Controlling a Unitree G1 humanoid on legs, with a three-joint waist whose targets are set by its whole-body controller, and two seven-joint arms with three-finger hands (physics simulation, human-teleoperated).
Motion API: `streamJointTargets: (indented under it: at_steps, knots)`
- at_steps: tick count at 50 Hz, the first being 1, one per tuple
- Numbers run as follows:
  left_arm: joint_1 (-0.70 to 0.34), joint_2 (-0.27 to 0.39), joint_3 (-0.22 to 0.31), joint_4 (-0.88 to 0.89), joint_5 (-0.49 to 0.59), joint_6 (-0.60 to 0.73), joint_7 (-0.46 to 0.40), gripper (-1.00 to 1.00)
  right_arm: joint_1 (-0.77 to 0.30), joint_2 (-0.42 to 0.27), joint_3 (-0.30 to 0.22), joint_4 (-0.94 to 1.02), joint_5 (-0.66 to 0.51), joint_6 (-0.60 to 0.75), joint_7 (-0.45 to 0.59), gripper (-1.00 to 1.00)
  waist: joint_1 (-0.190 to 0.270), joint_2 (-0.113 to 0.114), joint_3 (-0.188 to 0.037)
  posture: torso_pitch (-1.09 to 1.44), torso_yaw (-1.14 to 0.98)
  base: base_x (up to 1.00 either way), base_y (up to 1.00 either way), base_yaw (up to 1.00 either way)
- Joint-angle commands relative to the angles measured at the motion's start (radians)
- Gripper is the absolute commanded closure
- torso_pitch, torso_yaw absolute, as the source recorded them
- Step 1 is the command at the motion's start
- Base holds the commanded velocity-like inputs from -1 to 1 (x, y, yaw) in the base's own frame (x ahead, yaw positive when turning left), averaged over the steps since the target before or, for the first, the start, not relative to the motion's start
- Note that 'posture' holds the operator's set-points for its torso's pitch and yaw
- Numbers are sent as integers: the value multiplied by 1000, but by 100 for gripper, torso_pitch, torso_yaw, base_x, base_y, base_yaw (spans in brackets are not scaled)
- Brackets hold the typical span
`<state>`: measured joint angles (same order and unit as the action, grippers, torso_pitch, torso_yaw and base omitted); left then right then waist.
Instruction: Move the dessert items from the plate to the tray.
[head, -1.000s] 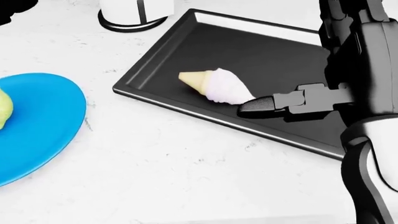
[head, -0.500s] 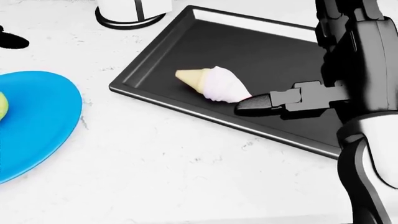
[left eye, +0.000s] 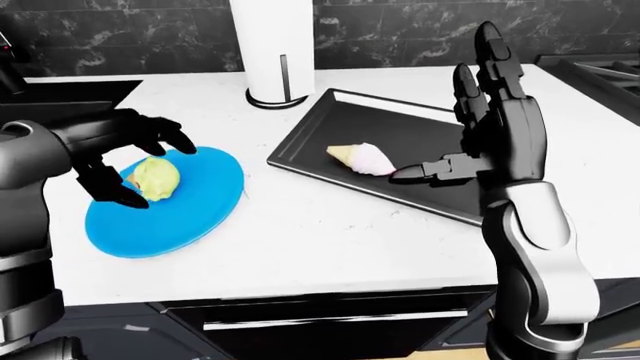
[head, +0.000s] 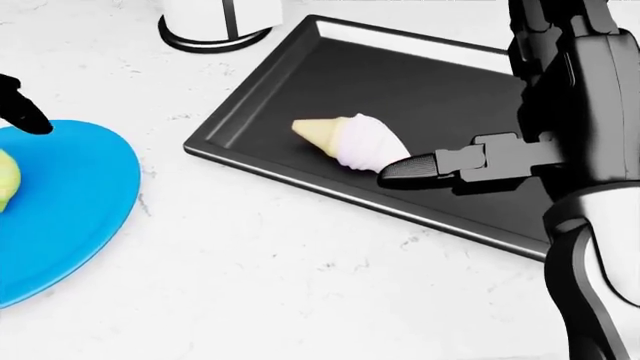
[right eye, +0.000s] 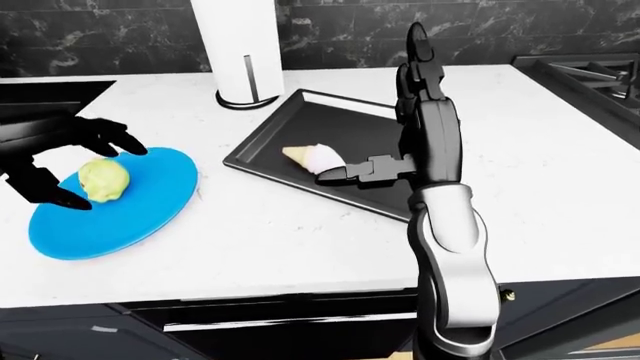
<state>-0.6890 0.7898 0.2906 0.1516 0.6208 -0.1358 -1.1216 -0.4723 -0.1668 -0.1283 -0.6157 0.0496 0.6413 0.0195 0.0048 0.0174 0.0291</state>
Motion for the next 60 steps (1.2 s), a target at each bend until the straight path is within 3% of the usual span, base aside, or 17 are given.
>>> streamJointTargets:
  at_steps: [1, 16, 23, 31, 33, 37, 46, 49, 54, 60]
  knots:
    - [-30, 22, 23, -27, -5, -6, 17, -23, -26, -7, -6, -28, -1, -27, -2, -100, -1, 6, -24, 0, 0, 0, 0, 0]
    - [-8, 21, 32, -44, -12, -11, -1, 25, -36, -12, -11, -30, 4, -17, -2, -100, 2, 5, -21, 0, 0, 0, 0, 0]
    - [-5, 28, 34, -27, -15, -33, 8, 55, -43, -15, -11, -33, 7, -11, -3, -100, 2, 6, -21, 0, 0, 0, 0, 0]
    - [-33, 29, 22, 3, -7, -57, 43, 74, -42, -24, -23, -52, 16, 4, -2, -100, 1, 6, -23, 0, 0, 0, 0, 0]
    - [-51, 30, 15, 7, -4, -57, 43, 100, -38, -27, -26, -61, 19, 9, -3, -100, 2, 5, -23, 0, 0, 0, 0, 0]
    - [-87, 36, 5, 19, -7, -62, 32, 100, -29, -29, -31, -69, 23, 8, -5, -100, 3, 2, -22, 0, 0, 0, 0, 0]
    - [-274, 38, -62, 161, 31, -121, 61, 100, -17, -29, -31, -84, 26, 11, -9, -100, 4, -3, -22, 0, 0, 0, 0, 0]
    - [-405, -8, -115, 211, 71, -111, 44, 100, -13, -30, -33, -96, 27, 19, -9, -100, 6, -7, -22, 0, 0, 0, 0, 0]
    - [-596, -82, -167, 388, 153, -143, 106, 100, -6, -31, -36, -114, 29, 29, -9, -100, 9, -18, -20, 0, 0, 0, 0, 0]
    - [-822, -201, -227, 718, 215, -240, 287, 100, 7, -32, -43, -151, 31, 55, -12, -100, 7, -25, -23, 0, 0, 0, 0, 0]
